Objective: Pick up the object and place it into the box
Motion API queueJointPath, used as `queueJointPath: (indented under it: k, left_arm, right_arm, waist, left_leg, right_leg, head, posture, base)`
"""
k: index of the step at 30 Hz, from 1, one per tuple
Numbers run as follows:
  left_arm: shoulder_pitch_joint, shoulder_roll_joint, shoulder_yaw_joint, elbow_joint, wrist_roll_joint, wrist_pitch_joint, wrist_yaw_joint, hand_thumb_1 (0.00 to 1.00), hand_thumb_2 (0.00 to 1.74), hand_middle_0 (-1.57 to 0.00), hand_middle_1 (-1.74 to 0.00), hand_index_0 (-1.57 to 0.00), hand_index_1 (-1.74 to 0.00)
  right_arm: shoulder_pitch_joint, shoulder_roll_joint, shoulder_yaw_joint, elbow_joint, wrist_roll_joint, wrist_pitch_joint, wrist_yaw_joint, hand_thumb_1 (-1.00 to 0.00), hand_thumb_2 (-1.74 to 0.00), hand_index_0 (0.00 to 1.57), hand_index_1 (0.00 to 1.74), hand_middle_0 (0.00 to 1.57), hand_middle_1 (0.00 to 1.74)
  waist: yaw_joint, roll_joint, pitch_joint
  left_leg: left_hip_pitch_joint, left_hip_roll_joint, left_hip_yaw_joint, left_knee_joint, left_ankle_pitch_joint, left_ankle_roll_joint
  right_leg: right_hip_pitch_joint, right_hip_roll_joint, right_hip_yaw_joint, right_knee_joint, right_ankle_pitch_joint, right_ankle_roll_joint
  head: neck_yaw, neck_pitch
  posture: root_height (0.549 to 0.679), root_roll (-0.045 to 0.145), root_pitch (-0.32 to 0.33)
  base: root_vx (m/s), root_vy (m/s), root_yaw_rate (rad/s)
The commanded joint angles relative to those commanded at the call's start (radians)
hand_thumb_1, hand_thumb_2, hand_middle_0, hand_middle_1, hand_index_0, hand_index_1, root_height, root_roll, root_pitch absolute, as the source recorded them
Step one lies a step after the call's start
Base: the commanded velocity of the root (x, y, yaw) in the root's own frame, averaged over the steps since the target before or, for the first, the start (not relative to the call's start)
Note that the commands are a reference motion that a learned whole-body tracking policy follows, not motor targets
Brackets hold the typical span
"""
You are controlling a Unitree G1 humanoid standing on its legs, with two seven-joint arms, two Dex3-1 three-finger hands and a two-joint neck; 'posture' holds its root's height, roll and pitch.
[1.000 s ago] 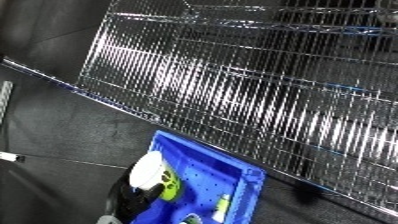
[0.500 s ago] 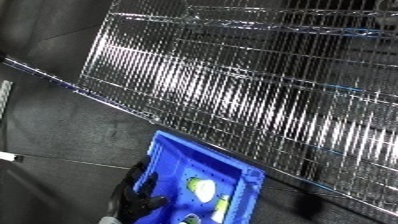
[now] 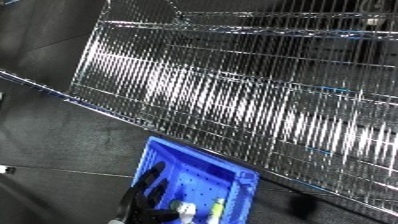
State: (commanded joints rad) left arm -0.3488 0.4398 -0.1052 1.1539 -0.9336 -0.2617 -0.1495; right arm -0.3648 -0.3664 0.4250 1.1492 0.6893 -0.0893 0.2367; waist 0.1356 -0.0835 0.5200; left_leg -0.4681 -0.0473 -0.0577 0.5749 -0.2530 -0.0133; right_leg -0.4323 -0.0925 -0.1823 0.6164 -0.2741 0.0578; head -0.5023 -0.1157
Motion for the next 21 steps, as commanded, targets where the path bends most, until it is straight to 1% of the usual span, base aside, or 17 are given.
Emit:
queueJointPath:
  k: [2, 4, 6, 9, 11, 12, 13, 17, 21]
  left_arm:
    - [0.005, -0.003, 0.007, 0.004, -0.015, 0.021, 0.009, 0.0, 0.0, 0.0, 0.0, 0.0, 0.0]
    - [0.013, -0.005, 0.014, 0.013, 0.001, 0.027, 0.012, 0.0, 0.0, 0.0, 0.0, 0.0, 0.0]
    - [0.021, -0.009, 0.016, 0.022, 0.021, 0.023, 0.014, 0.0, 0.0, 0.0, 0.0, 0.0, 0.0]
    - [0.037, -0.023, 0.02, 0.031, -0.013, 0.01, 0.02, 0.0, 0.0, 0.0, 0.0, 0.0, 0.0]
    - [0.046, -0.035, 0.022, 0.028, -0.043, 0.006, 0.027, 0.0, 0.0, 0.0, 0.0, 0.0, 0.0]
    - [0.049, -0.04, 0.022, 0.026, -0.047, 0.006, 0.031, 0.0, 0.0, 0.0, 0.0, 0.0, 0.0]
    - [0.052, -0.045, 0.019, 0.022, -0.04, 0.005, 0.036, 0.0, 0.0, 0.0, 0.0, 0.0, 0.0]
    - [0.055, -0.056, -0.01, -0.002, 0.014, -0.002, 0.063, 0.0, 0.0, 0.0, 0.0, 0.0, 0.0]
    - [0.054, -0.055, -0.049, -0.038, 0.081, -0.029, 0.112, 0.0, 0.0, 0.0, 0.0, 0.0, 0.0]
  right_arm:
    - [-0.015, -0.003, 0.0, -0.002, 0.004, 0.008, 0.003, 0.0, 0.0, 0.0, 0.0, 0.0, 0.0]
    - [-0.025, -0.006, -0.002, -0.008, 0.005, 0.014, -0.001, 0.0, 0.0, 0.0, 0.0, 0.0, 0.0]
    - [-0.031, -0.01, -0.005, -0.015, 0.0, 0.022, -0.005, 0.0, 0.0, 0.0, 0.0, 0.0, 0.0]
    - [-0.034, -0.023, -0.011, -0.02, -0.021, 0.029, -0.004, 0.0, 0.0, 0.0, 0.0, 0.0, 0.0]
    - [-0.036, -0.037, -0.016, -0.021, -0.035, 0.03, -0.001, 0.0, 0.0, 0.0, 0.0, 0.0, 0.0]
    - [-0.037, -0.043, -0.018, -0.023, -0.04, 0.031, 0.0, 0.0, 0.0, 0.0, 0.0, 0.0, 0.0]
    - [-0.038, -0.049, -0.02, -0.024, -0.044, 0.032, 0.001, 0.0, 0.0, 0.0, 0.0, 0.0, 0.0]
    - [-0.046, -0.066, -0.026, -0.033, -0.063, 0.037, 0.002, 0.0, 0.0, 0.0, 0.0, 0.0, 0.0]
    - [-0.059, -0.084, -0.026, -0.036, -0.08, 0.042, 0.01, 0.0, 0.0, 0.0, 0.0, 0.0, 0.0]
  waist:
    - [-0.002, 0.005, 0.0]
    - [-0.005, 0.009, 0.0]
    - [-0.008, 0.014, 0.0]
    - [-0.018, 0.026, 0.0]
    - [-0.026, 0.036, 0.0]
    - [-0.029, 0.041, 0.0]
    - [-0.033, 0.046, 0.0]
    - [-0.043, 0.063, 0.0]
    - [-0.051, 0.076, 0.0]
  left_leg:
    - [-0.009, 0.0, 0.002, 0.009, 0.0, -0.0013]
    - [-0.014, -0.001, 0.003, 0.016, -0.001, -0.0026]
    - [-0.018, 0.0, 0.006, 0.023, -0.002, -0.003]
    - [-0.02, 0.001, 0.011, 0.031, -0.005, -0.0008]
    - [-0.022, 0.003, 0.017, 0.028, -0.001, 0.0002]
    - [-0.022, 0.004, 0.019, 0.024, 0.002, -0.0001]
    - [-0.023, 0.006, 0.022, 0.019, 0.006, -0.0006]
    - [-0.022, 0.008, 0.029, 0.006, 0.014, -0.0018]
    - [-0.018, 0.006, 0.033, -0.002, 0.017, -0.0018]
  right_leg:
    - [-0.011, 0.0012, 0.004, 0.006, 0.003, 0.0008]
    - [-0.018, 0.0025, 0.007, 0.011, 0.006, 0.0012]
    - [-0.023, 0.0032, 0.01, 0.016, 0.009, 0.001]
    - [-0.033, 0.0038, 0.019, 0.024, 0.013, 0.0012]
    - [-0.04, 0.0041, 0.026, 0.026, 0.016, 0.0025]
    - [-0.044, 0.0039, 0.028, 0.027, 0.017, 0.0033]
    - [-0.049, 0.0034, 0.03, 0.029, 0.018, 0.0043]
    - [-0.063, -0.0006, 0.033, 0.04, 0.02, 0.0068]
    - [-0.07, -0.0047, 0.035, 0.039, 0.026, 0.0085]
  head:
    - [0.072, -0.006]
    - [0.137, -0.006]
    - [0.215, 0.018]
    - [0.341, 0.068]
    - [0.435, 0.089]
    - [0.459, 0.092]
    - [0.519, 0.103]
    - [0.633, 0.134]
    - [0.72, 0.158]
  posture:
    - [0.649, 0.021, 0.099]
    - [0.648, 0.021, 0.101]
    - [0.648, 0.021, 0.101]
    - [0.647, 0.021, 0.1]
    - [0.647, 0.022, 0.103]
    - [0.647, 0.022, 0.105]
    - [0.646, 0.022, 0.107]
    - [0.645, 0.022, 0.108]
    - [0.644, 0.023, 0.108]
  base:
    - [-0.026, 0.001, -0.05]
    - [-0.018, 0.0, -0.049]
    - [-0.01, 0.015, -0.081]
    - [-0.01, 0.062, -0.114]
    - [-0.031, 0.094, -0.118]
    - [-0.039, 0.078, -0.08]
    - [-0.037, 0.069, -0.067]
    - [-0.017, 0.051, -0.073]
    - [-0.01, 0.052, -0.138]
